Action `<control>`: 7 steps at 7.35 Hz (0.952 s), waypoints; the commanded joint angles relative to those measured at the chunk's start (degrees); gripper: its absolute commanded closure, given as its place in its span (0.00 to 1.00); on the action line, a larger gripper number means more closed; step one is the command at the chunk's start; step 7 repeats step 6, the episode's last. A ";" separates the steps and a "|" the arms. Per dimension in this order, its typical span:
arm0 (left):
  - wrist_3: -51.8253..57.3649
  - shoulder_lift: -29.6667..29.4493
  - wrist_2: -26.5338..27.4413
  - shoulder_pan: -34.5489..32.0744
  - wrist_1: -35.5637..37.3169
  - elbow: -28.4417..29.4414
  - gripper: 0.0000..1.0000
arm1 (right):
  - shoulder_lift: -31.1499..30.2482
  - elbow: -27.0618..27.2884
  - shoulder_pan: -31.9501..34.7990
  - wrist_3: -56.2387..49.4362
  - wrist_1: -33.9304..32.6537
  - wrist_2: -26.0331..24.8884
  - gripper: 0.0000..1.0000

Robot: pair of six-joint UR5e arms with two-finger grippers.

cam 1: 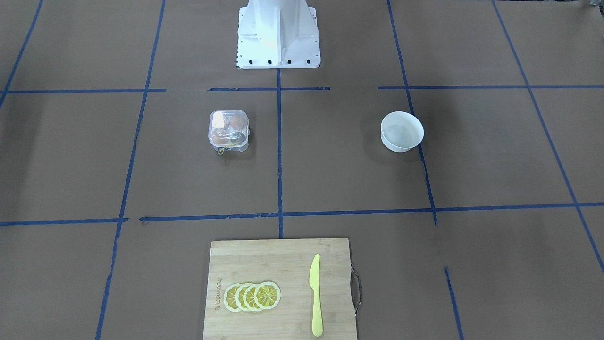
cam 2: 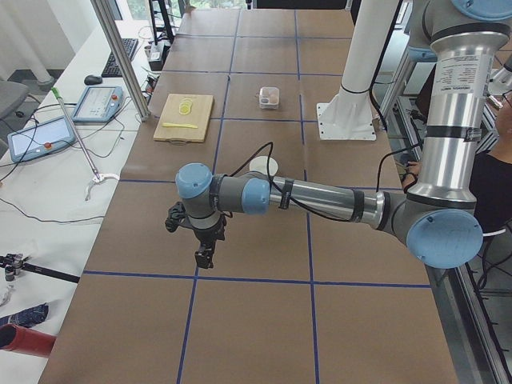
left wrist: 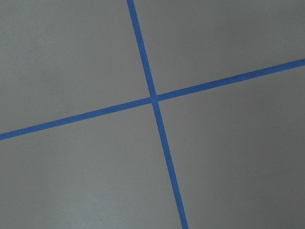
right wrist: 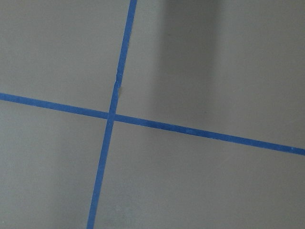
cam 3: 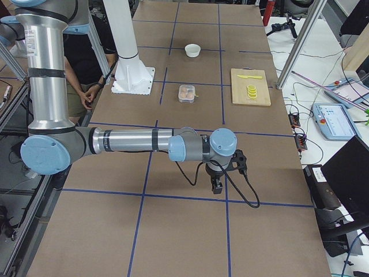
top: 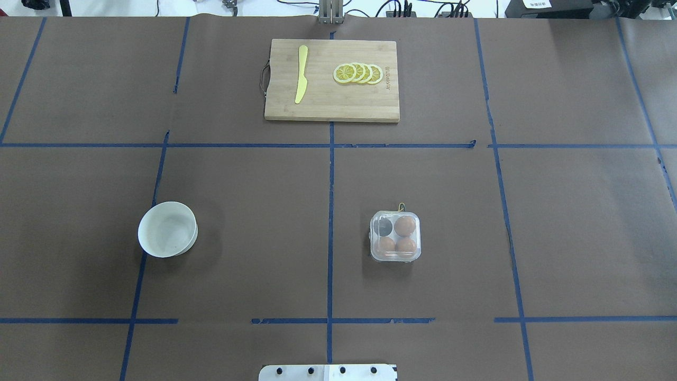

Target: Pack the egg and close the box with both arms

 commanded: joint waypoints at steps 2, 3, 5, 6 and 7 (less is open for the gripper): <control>0.15 -0.04 -0.07 0.07 0.00 0.30 0.00 | -0.76 1.46 0.00 0.00 0.01 0.09 0.00; 0.15 -0.04 -0.07 0.07 0.00 0.30 0.00 | -1.81 2.42 0.00 0.00 0.01 0.00 0.00; 0.07 -0.82 0.19 0.07 0.00 0.04 0.00 | -2.52 2.96 0.00 0.00 0.01 0.00 0.00; 0.07 -1.27 -0.07 0.15 0.34 -0.66 0.00 | -2.52 2.96 0.00 0.00 0.01 -0.08 0.00; 0.07 -1.27 -0.07 0.15 0.34 -0.66 0.00 | -2.52 2.96 0.00 0.00 0.01 -0.08 0.00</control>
